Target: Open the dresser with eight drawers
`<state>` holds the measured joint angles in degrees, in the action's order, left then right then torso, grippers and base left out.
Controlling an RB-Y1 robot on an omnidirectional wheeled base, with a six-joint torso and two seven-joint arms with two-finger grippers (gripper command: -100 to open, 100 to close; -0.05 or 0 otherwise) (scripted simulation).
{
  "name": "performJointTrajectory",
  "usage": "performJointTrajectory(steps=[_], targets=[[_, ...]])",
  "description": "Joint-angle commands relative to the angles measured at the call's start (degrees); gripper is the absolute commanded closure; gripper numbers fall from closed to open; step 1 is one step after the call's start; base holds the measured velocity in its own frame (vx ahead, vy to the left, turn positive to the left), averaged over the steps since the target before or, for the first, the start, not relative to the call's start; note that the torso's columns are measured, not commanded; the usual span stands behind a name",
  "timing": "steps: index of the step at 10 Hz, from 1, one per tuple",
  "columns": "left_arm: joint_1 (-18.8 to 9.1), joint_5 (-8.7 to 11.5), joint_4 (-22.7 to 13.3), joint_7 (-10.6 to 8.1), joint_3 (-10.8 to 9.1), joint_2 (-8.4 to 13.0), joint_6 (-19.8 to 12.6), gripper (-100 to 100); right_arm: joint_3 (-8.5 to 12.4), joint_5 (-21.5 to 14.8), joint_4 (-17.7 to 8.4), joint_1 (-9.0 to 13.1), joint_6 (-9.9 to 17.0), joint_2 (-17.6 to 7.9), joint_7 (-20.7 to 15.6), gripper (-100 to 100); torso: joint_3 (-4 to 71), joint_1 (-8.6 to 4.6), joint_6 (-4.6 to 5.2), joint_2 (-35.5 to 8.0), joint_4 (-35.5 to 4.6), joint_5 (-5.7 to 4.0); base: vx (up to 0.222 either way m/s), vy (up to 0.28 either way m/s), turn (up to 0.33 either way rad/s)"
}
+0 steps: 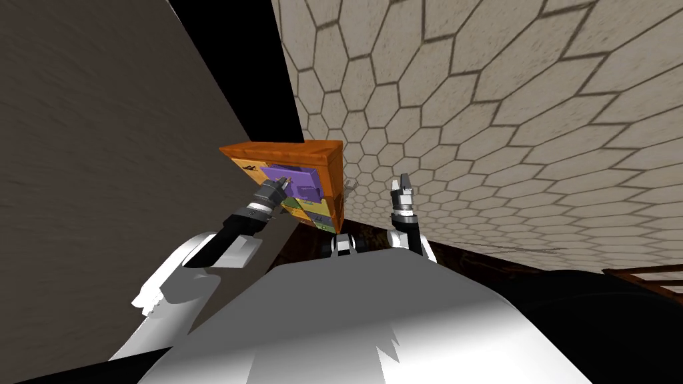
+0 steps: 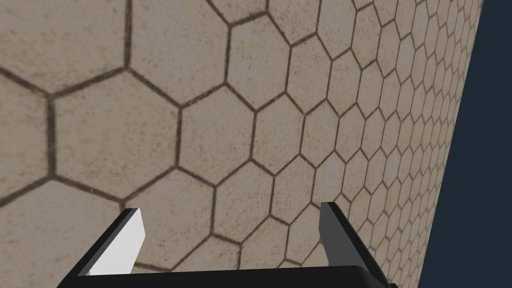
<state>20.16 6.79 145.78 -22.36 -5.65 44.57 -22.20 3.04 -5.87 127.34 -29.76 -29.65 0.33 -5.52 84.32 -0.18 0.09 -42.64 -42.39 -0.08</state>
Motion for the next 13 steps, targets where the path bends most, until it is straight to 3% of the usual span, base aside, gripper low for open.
performJointTrajectory(steps=[1,6,7,13], targets=[[-0.66,0.59,-0.73,-0.73,-0.44,0.93,-0.48,100,0.00,0.00,0.00,0.00,0.00,0.00,0.00,0,0.13,0.00,-0.03,0.14,-0.10,-0.07,-0.090,0.035,-0.024],[-0.04,-0.56,0.32,-1.16,-1.58,-0.11,-1.75,100,0.00,0.00,0.00,-0.01,0.00,0.00,0.00,0,0.00,0.01,-0.05,-0.02,-0.08,-0.01,-0.177,0.070,-0.062],[-0.33,0.50,0.77,-3.46,-3.14,2.33,-3.13,-100,0.00,0.00,0.00,-0.01,0.00,0.00,0.00,0,0.05,-0.03,-0.05,0.03,-0.09,-0.05,-0.094,0.033,0.001],[-1.01,3.26,3.24,-10.42,-8.69,9.43,-6.83,-100,0.00,0.00,0.01,-0.04,-0.01,0.00,0.00,0,0.18,0.25,-0.10,0.25,0.06,0.09,0.028,-0.018,0.015]])
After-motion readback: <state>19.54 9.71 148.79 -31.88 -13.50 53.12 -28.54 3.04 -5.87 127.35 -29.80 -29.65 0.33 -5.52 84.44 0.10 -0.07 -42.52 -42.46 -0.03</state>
